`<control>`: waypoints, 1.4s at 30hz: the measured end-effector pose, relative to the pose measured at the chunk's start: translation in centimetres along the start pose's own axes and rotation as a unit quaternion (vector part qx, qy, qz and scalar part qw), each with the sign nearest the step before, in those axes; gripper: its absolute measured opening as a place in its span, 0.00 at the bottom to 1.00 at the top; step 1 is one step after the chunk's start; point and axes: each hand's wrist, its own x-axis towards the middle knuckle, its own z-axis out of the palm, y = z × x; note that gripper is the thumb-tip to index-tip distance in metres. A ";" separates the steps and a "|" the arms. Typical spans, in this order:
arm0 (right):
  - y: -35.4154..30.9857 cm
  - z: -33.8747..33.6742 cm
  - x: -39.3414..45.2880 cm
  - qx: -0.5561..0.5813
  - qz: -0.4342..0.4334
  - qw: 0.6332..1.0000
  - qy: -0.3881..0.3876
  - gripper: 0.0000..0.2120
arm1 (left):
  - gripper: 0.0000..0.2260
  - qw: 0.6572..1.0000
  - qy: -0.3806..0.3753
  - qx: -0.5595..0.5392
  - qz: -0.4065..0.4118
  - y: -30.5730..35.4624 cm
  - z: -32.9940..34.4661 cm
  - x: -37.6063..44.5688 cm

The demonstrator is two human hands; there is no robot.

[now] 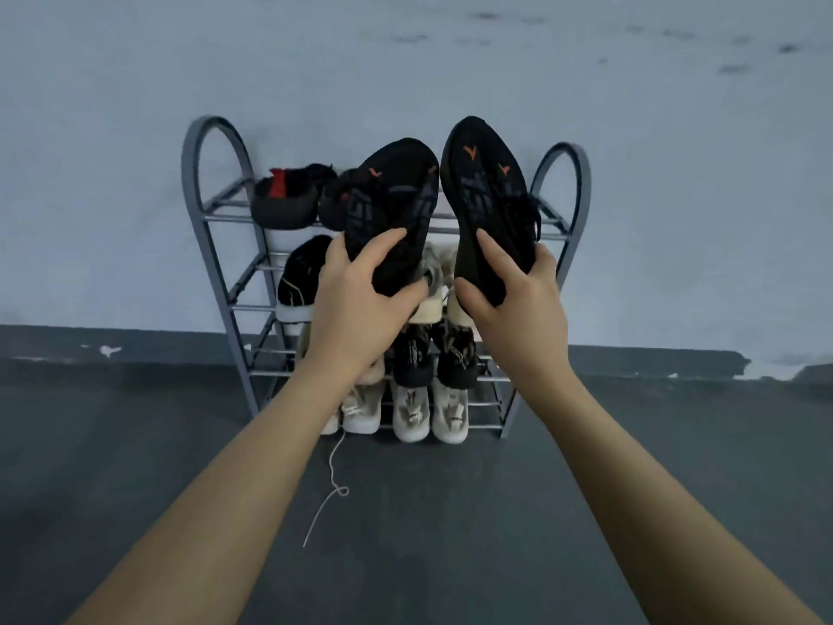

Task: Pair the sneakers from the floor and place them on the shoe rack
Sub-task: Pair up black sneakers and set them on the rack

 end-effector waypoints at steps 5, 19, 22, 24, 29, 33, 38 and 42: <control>0.8 1.4 7.2 0.008 0.021 1.000 0.011 0.26 | 0.24 1.000 0.010 -0.017 0.000 0.4 2.4 7.2; 7.1 7.1 16.1 -0.015 0.074 0.997 -0.026 0.26 | 0.25 0.994 -0.059 0.057 -0.070 -2.7 11.3 16.3; 7.7 7.4 15.9 -0.002 0.072 0.997 -0.041 0.27 | 0.29 0.986 -0.097 0.125 -0.049 -3.2 11.4 16.2; 8.0 7.1 15.7 0.003 0.067 0.997 -0.043 0.30 | 0.31 0.984 -0.132 0.115 -0.037 -3.7 10.9 16.0; 7.9 7.2 15.1 0.002 0.075 0.996 -0.054 0.28 | 0.34 0.981 -0.173 0.090 -0.021 -4.2 10.1 15.3; 7.4 7.6 15.1 0.013 0.063 0.997 -0.031 0.24 | 0.31 0.986 -0.151 0.069 -0.009 -3.6 10.3 15.1; 7.5 7.7 14.5 -0.052 0.041 0.997 -0.043 0.20 | 0.27 0.975 -0.207 0.084 0.004 -4.2 9.8 14.9; 7.6 7.2 14.3 -0.033 0.029 0.997 -0.067 0.18 | 0.24 0.970 -0.232 0.072 0.009 -4.2 9.5 15.1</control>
